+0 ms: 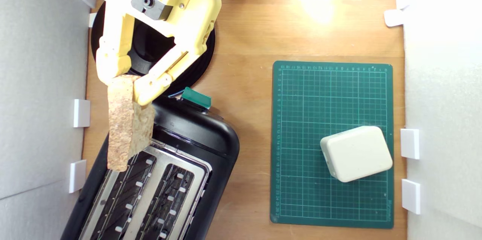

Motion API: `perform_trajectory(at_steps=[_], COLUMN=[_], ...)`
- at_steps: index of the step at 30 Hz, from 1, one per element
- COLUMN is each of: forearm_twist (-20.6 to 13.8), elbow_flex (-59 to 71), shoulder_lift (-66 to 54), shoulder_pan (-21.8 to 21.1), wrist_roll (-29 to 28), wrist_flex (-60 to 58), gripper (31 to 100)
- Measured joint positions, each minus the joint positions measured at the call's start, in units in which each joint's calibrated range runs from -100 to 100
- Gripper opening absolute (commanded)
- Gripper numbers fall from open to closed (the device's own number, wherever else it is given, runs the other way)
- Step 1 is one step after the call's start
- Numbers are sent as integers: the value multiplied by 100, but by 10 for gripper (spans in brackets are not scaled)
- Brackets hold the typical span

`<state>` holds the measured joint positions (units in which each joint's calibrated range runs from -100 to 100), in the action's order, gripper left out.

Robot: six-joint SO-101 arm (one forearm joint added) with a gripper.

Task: Pick bread and place in toaster

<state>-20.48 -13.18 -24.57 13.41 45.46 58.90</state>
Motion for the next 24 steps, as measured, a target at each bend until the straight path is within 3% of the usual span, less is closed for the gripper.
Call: perform_trajectory(at_steps=[24], forearm_twist=[0], elbow_flex=[-583], shoulder_lift=[689], shoulder_pan=[-9], wrist_roll=[72], wrist_flex=[-85], gripper=[523])
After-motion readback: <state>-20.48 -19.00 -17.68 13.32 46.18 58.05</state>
